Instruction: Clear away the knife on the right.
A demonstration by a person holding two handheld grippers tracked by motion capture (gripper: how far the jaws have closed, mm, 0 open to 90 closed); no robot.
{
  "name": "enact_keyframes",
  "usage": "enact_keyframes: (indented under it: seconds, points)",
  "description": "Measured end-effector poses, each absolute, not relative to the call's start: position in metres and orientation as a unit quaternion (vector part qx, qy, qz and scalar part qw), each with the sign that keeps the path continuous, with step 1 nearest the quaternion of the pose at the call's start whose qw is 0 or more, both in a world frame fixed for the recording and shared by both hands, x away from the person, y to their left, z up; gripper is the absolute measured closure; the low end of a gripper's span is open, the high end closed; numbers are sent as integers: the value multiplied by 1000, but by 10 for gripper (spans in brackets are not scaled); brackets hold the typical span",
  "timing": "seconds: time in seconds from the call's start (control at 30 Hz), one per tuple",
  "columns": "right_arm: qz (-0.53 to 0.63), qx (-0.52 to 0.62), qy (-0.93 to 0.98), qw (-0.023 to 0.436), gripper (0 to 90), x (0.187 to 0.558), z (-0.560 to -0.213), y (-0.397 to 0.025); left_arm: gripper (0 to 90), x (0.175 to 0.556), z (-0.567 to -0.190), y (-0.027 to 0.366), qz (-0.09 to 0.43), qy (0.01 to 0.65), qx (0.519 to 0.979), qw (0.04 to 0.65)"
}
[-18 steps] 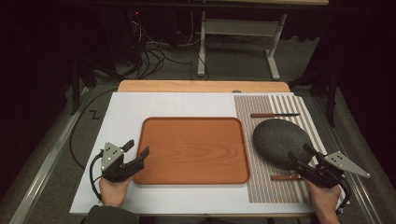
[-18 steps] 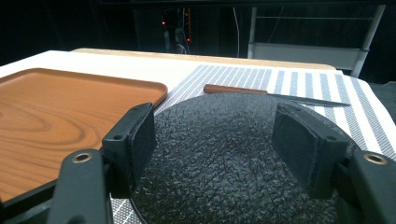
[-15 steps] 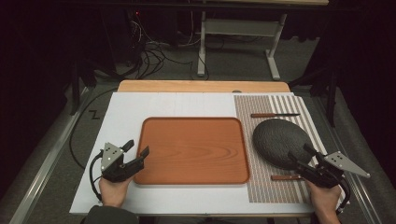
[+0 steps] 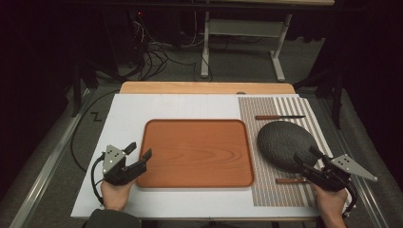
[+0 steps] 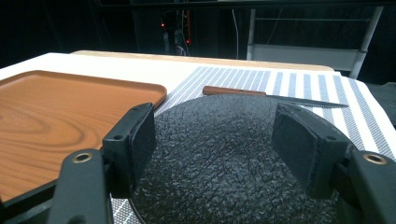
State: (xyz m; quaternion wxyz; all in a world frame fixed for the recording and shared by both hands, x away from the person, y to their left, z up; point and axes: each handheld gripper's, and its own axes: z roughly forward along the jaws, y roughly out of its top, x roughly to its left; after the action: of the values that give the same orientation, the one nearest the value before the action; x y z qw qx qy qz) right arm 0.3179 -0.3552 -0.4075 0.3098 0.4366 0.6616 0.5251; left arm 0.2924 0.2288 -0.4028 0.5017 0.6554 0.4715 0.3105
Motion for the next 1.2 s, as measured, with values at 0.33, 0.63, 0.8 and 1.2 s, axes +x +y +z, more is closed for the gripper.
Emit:
enact_keyframes:
  seconds: [0.33,0.63,0.8,1.2]
  points:
    - [531,438,656,309,325,318,-407,-357,376,292,-403,229,311,472,655,502]
    - [533,440,652,312,328,319,-406,-359,376,293,-403,229,311,473,654,502]
    - [534,446,647,311,332,322,-405,-361,376,293,-403,230,311,474,653,502]
    - [525,451,654,307,354,330,-398,-361,376,293,-403,230,312,475,652,502]
